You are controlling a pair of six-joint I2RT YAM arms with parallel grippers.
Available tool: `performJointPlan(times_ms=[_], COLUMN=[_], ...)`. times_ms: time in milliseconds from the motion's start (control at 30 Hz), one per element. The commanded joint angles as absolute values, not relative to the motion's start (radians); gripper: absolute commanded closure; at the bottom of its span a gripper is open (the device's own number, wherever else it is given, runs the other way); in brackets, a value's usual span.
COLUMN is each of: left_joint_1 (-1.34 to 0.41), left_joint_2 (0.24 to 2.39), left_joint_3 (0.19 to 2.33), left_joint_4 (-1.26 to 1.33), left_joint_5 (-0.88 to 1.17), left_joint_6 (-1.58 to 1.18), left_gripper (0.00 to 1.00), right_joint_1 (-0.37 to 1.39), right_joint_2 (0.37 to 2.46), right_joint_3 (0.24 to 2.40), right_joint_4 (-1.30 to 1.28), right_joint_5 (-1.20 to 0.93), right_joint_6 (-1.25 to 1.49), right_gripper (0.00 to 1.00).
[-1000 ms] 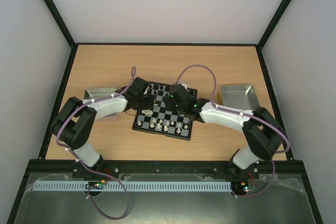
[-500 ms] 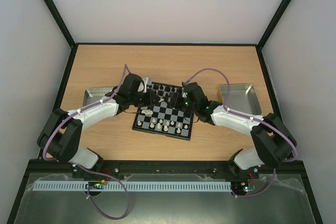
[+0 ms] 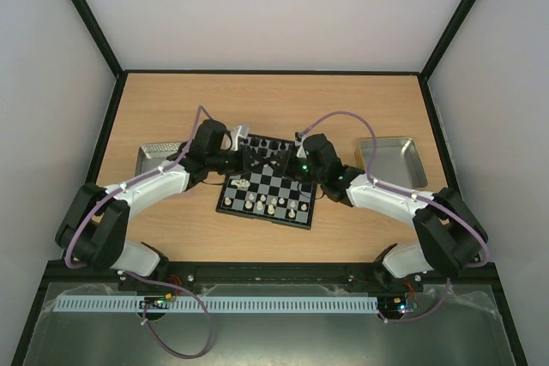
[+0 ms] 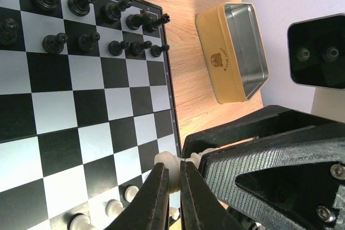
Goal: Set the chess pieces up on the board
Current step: Place the chess piece on the chessboard.
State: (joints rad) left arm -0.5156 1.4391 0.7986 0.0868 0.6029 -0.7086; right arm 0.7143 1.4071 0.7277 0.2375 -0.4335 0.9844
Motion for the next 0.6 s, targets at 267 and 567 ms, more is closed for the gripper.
performJointPlan(times_ms=[267, 567], left_joint_1=[-0.501, -0.445], left_joint_2=[1.408, 1.334], left_joint_3=[0.799, 0.825], left_joint_4=[0.081, -0.103], left_joint_5=[0.605, 0.370], left_joint_6=[-0.731, -0.700], left_gripper=[0.75, 0.53], right_joint_1=[0.713, 0.750], right_joint_2=[1.368, 1.339], right_joint_3=[0.755, 0.929], right_joint_4=[0.176, -0.304], right_joint_5=[-0.358, -0.001], right_joint_6=[0.899, 0.724], right_gripper=[0.98, 0.98])
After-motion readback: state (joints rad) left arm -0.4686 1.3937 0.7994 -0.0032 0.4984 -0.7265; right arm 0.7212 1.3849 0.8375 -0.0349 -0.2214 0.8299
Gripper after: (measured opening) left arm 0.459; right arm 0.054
